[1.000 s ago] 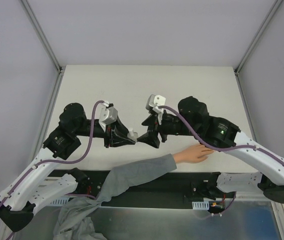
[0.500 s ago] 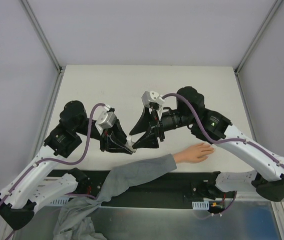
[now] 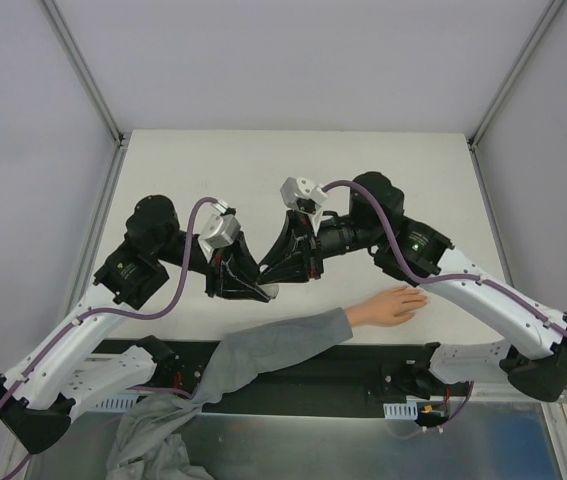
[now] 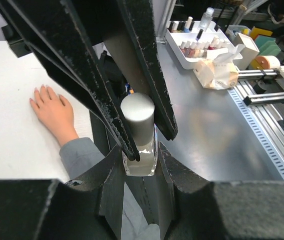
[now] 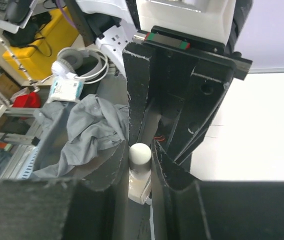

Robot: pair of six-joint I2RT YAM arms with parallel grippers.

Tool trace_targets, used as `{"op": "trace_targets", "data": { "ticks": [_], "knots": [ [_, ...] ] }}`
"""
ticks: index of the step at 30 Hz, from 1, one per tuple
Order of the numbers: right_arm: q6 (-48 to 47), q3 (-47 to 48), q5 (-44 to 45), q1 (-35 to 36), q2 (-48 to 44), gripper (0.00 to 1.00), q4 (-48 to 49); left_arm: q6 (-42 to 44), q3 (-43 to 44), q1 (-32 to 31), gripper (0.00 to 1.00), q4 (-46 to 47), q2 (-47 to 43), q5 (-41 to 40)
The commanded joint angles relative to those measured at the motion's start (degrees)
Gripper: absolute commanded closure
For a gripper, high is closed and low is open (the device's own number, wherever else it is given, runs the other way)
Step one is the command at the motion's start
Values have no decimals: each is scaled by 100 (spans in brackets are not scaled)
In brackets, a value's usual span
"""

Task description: Paint the nails

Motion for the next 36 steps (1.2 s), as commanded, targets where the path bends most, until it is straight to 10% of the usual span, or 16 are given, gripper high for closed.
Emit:
{"op": "trace_targets", "data": {
  "ticks": [1,9,17,23,31,36],
  "knots": [
    [-20,-381,237,33,-555,100,160,-101,259,175,100,311,6,-761],
    [-284,-944,3722,409,-1242,100,-365,13,259,255,100,-40,-100,-3326],
    [-242,-313,8583,2194,-532,100,-588,-128,312,255,100,39,304,-3716],
    [1442,-83,9773,2380,-284,100,-753,-251,-57,246,100,548,173,-3927],
    [1386,199,10117,2529,-29,100,-781,-330,-408,255,99,707,-73,-4050],
    [1061,84,10029,2529,-170,100,-543,-269,-689,255,51,698,-346,-4059]
  ]
}}
